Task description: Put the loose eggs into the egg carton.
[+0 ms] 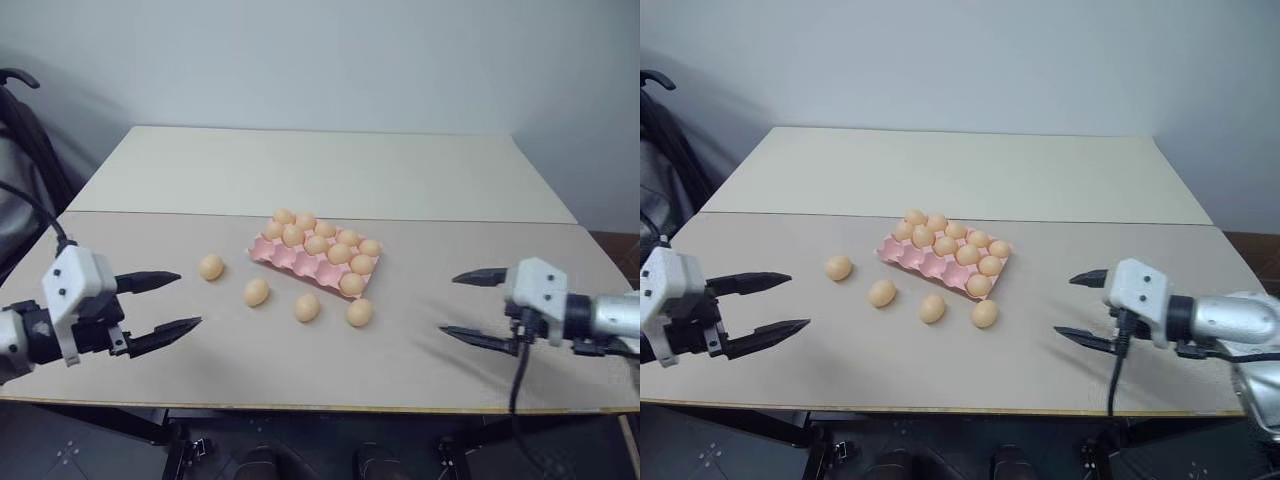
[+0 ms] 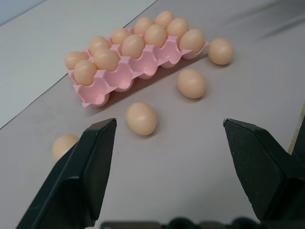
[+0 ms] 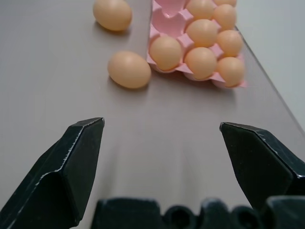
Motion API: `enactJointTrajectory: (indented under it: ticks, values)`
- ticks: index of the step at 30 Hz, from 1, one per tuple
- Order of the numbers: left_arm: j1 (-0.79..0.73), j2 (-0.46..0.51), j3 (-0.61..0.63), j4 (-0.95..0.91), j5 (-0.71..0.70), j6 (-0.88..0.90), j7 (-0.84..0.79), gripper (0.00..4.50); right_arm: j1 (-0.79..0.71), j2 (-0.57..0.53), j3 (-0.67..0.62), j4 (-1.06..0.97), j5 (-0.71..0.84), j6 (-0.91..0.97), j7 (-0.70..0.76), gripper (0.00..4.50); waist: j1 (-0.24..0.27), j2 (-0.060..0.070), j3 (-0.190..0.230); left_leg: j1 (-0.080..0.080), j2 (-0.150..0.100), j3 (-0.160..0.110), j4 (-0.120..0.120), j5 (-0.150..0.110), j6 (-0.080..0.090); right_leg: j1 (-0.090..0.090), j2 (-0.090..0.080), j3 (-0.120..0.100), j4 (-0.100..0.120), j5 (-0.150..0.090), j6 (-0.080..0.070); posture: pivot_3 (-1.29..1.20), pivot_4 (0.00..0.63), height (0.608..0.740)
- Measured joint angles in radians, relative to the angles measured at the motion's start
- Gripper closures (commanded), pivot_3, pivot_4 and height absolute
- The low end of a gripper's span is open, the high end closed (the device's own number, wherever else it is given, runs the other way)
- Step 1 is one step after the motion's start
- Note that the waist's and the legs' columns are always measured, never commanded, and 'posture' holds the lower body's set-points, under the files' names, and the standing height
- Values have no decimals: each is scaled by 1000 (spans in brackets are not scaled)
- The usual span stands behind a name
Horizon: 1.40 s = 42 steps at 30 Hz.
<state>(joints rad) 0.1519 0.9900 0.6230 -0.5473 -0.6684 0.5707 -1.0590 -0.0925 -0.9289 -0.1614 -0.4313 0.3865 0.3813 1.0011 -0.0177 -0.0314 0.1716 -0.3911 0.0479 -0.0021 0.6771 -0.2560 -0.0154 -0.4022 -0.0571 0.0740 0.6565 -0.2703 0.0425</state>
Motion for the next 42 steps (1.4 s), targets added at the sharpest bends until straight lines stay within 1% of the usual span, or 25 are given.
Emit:
enactJointTrajectory:
  ticks: [6,11,16,22,25,33,34,36,39,40,42]
  values:
    - [-34,6,-25,14,0,-2,-3,618,-60,128,159,-62,-52,120,-164,0,0,0,0,0,0,0,0,0,0,0,0,0,0,0,0,0,150,740]
    - [-49,6,-60,28,7,-5,-10,618,-94,241,284,-56,-157,138,-285,0,0,0,0,-1,0,0,0,0,0,-1,0,0,1,0,0,0,150,740]
    - [-67,7,-79,38,17,-12,-13,618,-134,303,334,-23,-216,158,-354,0,0,0,0,-1,0,0,0,0,0,-2,0,0,0,0,0,0,150,740]
    - [-77,7,-95,48,23,-26,-14,618,-137,358,404,-6,-260,164,-378,0,0,0,0,-1,0,0,0,0,0,-1,0,0,1,0,0,0,150,740]
    - [-77,7,-96,51,29,-27,-15,618,-141,388,437,32,-312,167,-415,0,-1,0,0,-1,0,0,0,0,0,-2,0,0,1,0,0,0,150,740]
    - [-77,7,-96,51,31,-27,-22,618,-141,411,446,69,-346,170,-420,0,-1,0,0,-1,0,0,0,0,0,-2,0,0,1,0,0,0,150,740]
    - [-77,7,-96,51,32,-27,-22,567,-141,412,446,73,-347,170,-420,352,-1,0,0,-1,0,0,0,0,0,-2,0,0,1,0,0,0,150,740]
    - [-77,7,-96,51,36,-27,-23,567,-141,421,446,76,-356,170,-424,741,-1,0,0,-1,0,0,0,0,0,-2,0,0,1,0,0,0,150,740]
    - [-77,8,-96,51,37,-27,-23,567,-141,426,446,77,-365,170,-425,1733,-1,0,0,-1,0,0,0,0,0,-2,0,0,1,0,0,0,150,740]
    - [-77,9,-96,51,37,-27,-24,567,-141,426,446,77,-366,170,-425,1879,-1,0,0,-1,0,0,0,0,0,-2,0,0,1,0,0,0,150,740]
    - [-77,9,-96,52,37,-27,-24,567,-140,426,446,77,-370,170,-426,1879,-1,0,0,-1,0,0,0,0,0,-2,0,0,1,0,0,0,150,740]
